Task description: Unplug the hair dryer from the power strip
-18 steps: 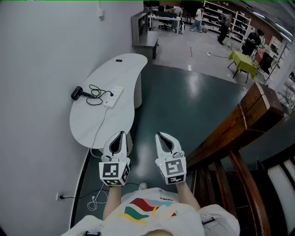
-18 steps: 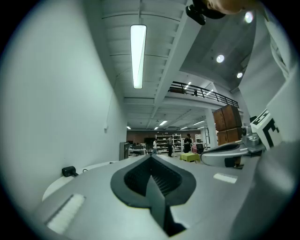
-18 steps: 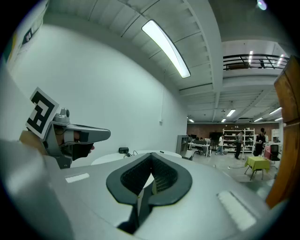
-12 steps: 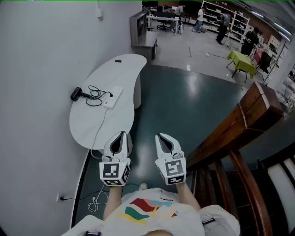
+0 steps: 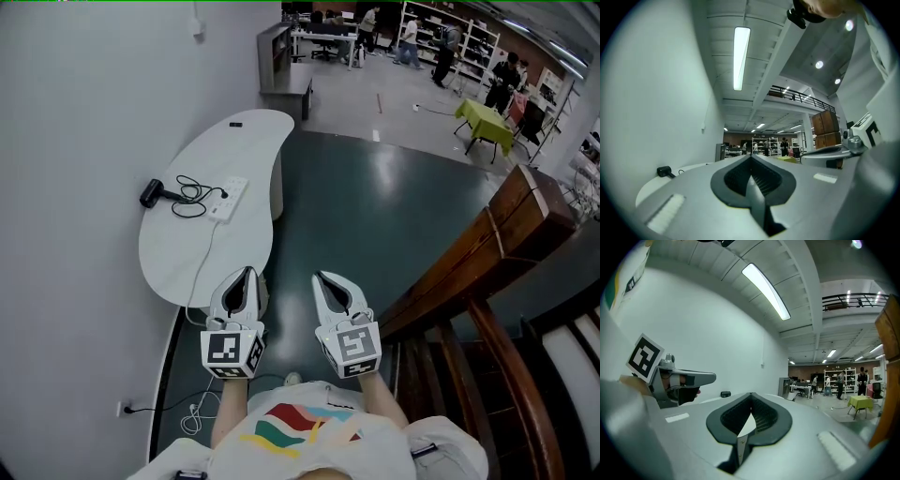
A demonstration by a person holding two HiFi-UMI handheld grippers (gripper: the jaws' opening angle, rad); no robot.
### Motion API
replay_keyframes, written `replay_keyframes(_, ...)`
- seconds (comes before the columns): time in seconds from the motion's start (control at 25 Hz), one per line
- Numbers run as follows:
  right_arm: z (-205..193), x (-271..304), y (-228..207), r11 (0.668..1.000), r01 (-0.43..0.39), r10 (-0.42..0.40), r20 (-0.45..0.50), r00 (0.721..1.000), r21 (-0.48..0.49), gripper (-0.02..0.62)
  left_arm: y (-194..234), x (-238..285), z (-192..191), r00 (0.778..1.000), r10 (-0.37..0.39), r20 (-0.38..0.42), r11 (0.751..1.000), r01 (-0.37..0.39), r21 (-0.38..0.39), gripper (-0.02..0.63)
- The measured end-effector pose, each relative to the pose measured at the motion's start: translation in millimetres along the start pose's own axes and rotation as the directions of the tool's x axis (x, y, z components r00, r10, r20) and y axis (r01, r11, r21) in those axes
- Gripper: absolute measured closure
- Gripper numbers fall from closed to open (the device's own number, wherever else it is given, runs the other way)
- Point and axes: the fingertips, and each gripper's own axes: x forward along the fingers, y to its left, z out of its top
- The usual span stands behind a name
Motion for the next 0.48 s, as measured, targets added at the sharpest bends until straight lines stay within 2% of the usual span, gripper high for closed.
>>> replay_keyframes(0.28, 10.2, 8.3, 12.8, 0.998, 0.011, -0.010, 0.003, 1.000, -0.054, 0.583, 19.3, 6.8, 8.3, 0.999, -0.021, 0.046, 1.000, 0.021, -0.016, 0.607)
replay_keyframes(0.48, 10.1, 14.8, -3.9, 0.993, 0.064, -0.066, -0.018, 0.998, -0.097, 0.583, 25.6, 29.7, 5.9, 0.998, -0.041, 0.053, 0.999, 0.043, -0.026, 0.607)
